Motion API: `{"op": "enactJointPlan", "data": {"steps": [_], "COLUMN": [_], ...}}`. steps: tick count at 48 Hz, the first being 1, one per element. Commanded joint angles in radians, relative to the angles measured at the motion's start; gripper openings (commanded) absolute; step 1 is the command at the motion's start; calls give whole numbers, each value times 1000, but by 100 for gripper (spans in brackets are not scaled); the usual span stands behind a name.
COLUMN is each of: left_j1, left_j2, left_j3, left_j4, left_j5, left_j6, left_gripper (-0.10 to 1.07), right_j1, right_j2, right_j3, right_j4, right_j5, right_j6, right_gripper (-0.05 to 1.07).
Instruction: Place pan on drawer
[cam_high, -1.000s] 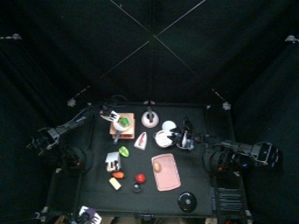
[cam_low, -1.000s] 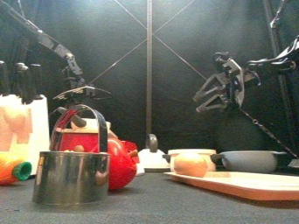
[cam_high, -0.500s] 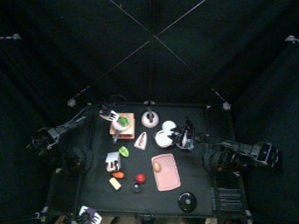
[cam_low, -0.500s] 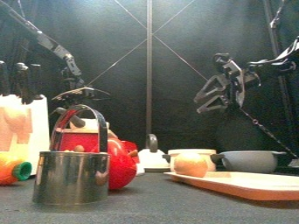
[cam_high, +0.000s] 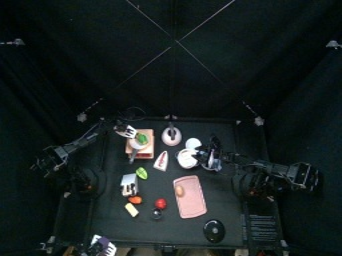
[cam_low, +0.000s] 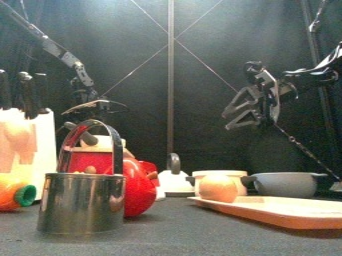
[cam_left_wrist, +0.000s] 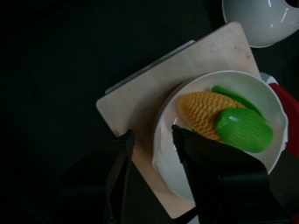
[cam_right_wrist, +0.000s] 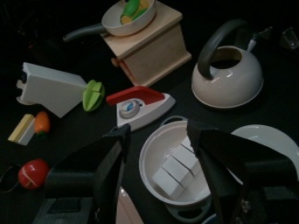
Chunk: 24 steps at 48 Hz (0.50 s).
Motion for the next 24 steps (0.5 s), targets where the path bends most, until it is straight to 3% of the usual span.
{"op": "enactJointPlan", "data": {"steps": [1,24], "left_j1": [3,-3], "left_j2": [-15,-51], "left_j3": [-11,-3], "left_j4": [-2,0], "left_j5": [-6,-26], "left_j6": [-2,0], "left_gripper": [78,78], "right_j1": [-5,-5], "right_j2": [-6,-3], "right_j3": [-11,-8], "right_j4": [3,5], "right_j5": [-3,-3], "right_j6": [-2,-2], "right_gripper": [88,88]}}
